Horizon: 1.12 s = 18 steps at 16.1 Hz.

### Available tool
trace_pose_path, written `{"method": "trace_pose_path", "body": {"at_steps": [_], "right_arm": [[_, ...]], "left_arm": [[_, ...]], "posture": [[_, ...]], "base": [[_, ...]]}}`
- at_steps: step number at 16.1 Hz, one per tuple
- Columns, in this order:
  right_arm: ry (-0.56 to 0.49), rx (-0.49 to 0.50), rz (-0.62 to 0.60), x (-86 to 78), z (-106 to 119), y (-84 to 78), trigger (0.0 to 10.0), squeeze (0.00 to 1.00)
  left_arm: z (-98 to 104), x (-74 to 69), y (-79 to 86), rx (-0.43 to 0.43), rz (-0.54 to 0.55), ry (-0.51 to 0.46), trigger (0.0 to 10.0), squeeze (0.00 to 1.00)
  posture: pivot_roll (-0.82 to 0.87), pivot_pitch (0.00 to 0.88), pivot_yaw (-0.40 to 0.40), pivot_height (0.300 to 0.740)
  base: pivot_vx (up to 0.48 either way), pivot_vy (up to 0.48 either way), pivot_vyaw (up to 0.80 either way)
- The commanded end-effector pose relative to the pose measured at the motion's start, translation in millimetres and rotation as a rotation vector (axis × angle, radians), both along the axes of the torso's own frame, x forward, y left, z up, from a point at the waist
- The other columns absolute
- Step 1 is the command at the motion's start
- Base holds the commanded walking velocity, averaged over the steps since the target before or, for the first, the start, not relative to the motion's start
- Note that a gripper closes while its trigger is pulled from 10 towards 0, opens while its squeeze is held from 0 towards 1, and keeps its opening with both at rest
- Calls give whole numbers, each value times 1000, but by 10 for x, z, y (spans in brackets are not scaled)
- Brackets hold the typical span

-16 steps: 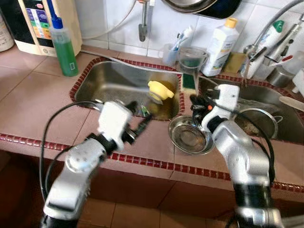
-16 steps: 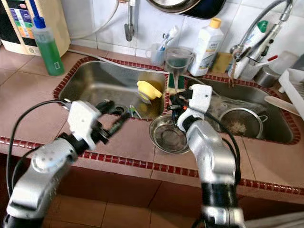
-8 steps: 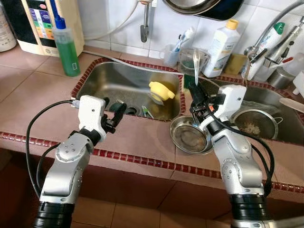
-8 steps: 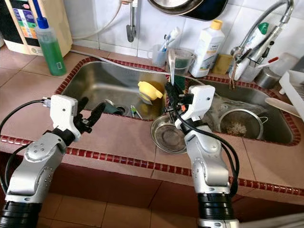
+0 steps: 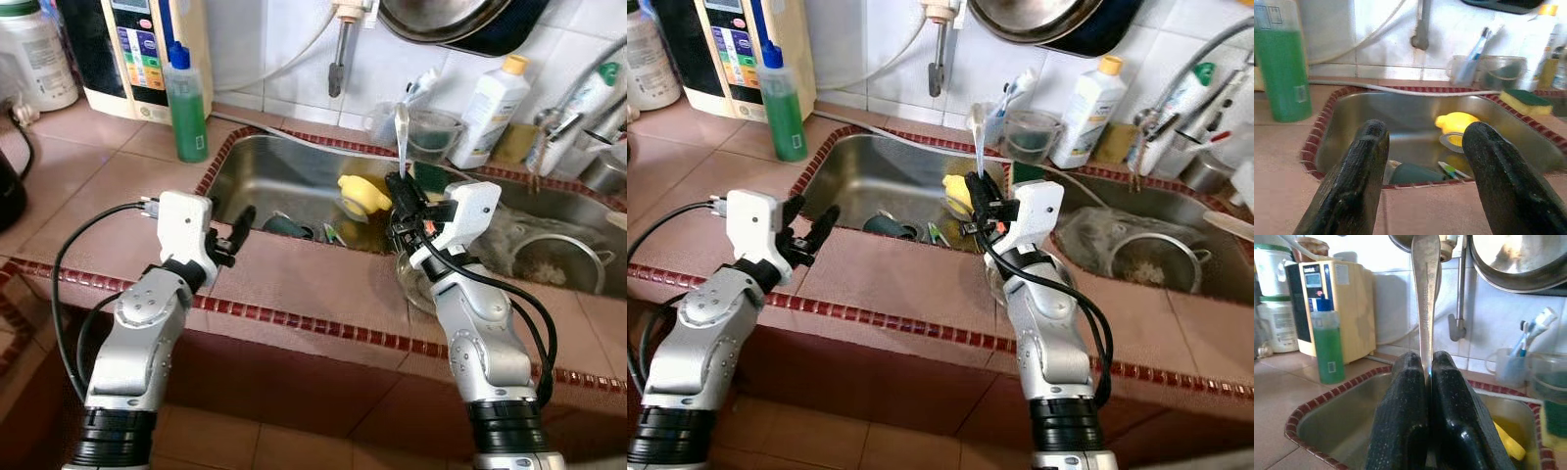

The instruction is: Kitchen organization

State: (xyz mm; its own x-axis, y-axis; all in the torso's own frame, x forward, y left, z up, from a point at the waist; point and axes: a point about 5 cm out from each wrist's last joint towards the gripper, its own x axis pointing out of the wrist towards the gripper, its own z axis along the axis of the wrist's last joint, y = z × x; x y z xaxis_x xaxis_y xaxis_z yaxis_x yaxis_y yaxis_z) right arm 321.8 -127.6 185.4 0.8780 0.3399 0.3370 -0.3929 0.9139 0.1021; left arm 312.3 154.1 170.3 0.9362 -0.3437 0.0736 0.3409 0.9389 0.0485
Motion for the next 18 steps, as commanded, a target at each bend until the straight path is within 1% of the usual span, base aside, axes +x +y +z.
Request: {"method": "trace_pose_path", "body": {"at_steps": [1,3,5,7,8,18], "right_arm": [[-3,-8,-29,8,-6,-68,10000,0],[0,-15,-27,13,-21,-58,10000,0],[4,-22,-29,15,-40,-61,10000,0],[9,-26,-31,15,-60,-61,10000,0],[10,-26,-31,16,-64,-59,10000,0],[24,-39,-29,-5,-124,-63,10000,0]], "left_arm": [[-23,-14,-50,3,-18,6,10000,0],[-22,-20,-40,35,-18,-3,10000,0],[-21,-24,-48,46,-22,-4,10000,0],[-12,-28,-65,66,-44,-12,10000,0],[-7,-35,-76,58,-58,-15,10000,0],[-30,-46,-97,62,-69,-2,10000,0]], "posture": [[33,22,-104,740],[35,22,-105,740],[37,21,-105,740],[37,16,-103,740],[36,16,-102,740],[36,12,-98,740]], "base": [[0,401,0],[0,0,0],[0,0,0],[0,0,0],[300,0,0],[375,0,0]]}}
